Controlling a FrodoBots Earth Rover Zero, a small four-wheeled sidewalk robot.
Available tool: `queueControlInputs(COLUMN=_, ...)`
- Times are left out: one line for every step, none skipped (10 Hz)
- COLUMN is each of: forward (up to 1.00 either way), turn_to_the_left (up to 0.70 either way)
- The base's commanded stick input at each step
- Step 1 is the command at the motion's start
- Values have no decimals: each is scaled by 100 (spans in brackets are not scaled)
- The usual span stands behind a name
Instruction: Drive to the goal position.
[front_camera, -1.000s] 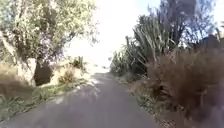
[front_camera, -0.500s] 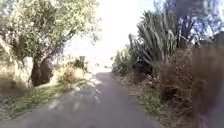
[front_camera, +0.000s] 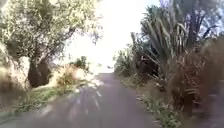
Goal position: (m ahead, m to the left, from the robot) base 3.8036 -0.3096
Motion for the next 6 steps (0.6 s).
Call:
queueControlInputs(forward=70, turn_to_the_left=0)
queueControlInputs(forward=70, turn_to_the_left=0)
queueControlInputs(forward=70, turn_to_the_left=0)
queueControlInputs(forward=70, turn_to_the_left=0)
queueControlInputs(forward=70, turn_to_the_left=0)
queueControlInputs(forward=70, turn_to_the_left=0)
